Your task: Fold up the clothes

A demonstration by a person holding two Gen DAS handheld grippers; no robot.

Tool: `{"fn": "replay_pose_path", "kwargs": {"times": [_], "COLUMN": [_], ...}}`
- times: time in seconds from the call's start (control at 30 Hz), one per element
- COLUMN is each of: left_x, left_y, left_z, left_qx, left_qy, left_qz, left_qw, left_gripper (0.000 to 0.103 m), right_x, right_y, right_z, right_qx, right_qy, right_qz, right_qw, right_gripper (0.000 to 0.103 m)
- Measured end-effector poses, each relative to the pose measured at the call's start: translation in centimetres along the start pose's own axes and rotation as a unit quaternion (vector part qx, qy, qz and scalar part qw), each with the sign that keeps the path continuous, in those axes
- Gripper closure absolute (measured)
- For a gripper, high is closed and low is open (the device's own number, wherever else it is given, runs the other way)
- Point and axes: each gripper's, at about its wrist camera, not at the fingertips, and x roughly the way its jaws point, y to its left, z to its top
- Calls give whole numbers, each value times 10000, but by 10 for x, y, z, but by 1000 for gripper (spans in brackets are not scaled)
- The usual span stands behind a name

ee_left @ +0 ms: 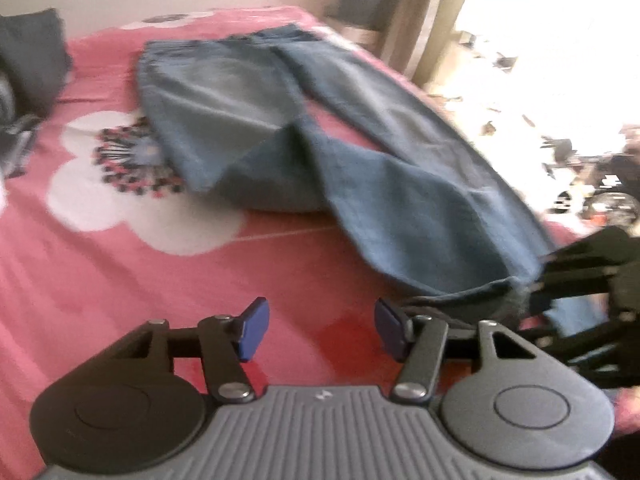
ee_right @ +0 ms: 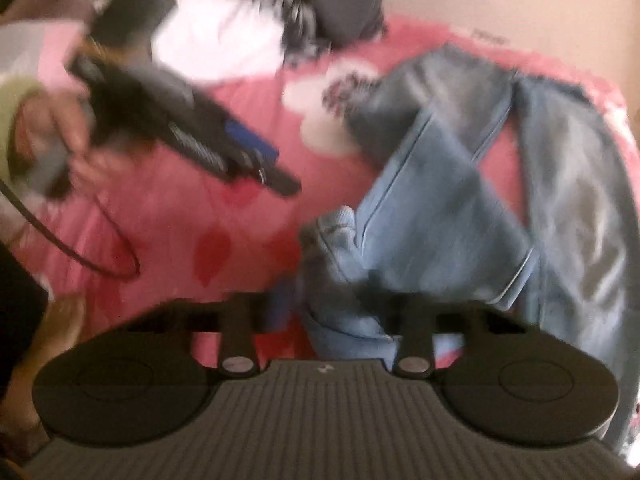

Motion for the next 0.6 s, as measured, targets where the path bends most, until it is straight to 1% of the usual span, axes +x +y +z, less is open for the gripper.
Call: {"fn": "replay_pose_path", "kwargs": {"times": [0.1, 0.2, 0.3, 0.43, 0.47, 0.53, 0.6], "left_x": [-13, -12, -7, -3, -2, 0, -1], "left_y": [-9, -17, -21, -17, -15, -12, -8], "left_z": [-6, -15, -23, -31, -32, -35, -38], "left_qx": [337, 509, 421, -42, -127, -283, -359], "left_qy": [75, 323, 621, 828, 869, 948, 1010], "left_qz": [-553, -840, -1058, -1362, -1391, -1440, -1447], "left_qw": [9979, 9946, 9915, 9872, 9864, 9846, 9837], "left_gripper": [44, 44, 44, 44, 44, 44, 44], "right_x": [-10, -20, -28, -32, -30, -25, -15], "right_y": [8, 13, 21, 40, 46, 60, 70], "right_z": [-1, -5, -6, -7, -8, -9, -12], "right_qx": [-286, -466, -691, -864, -903, -1084, -1172], "right_qy": [-36, 88, 282, 451, 488, 546, 627], "right_qz": [560, 1252, 1648, 2251, 2412, 2531, 2442], "right_qw": [9980, 9910, 9835, 9694, 9650, 9598, 9606], "right_gripper": [90, 90, 90, 90, 90, 90, 87]}}
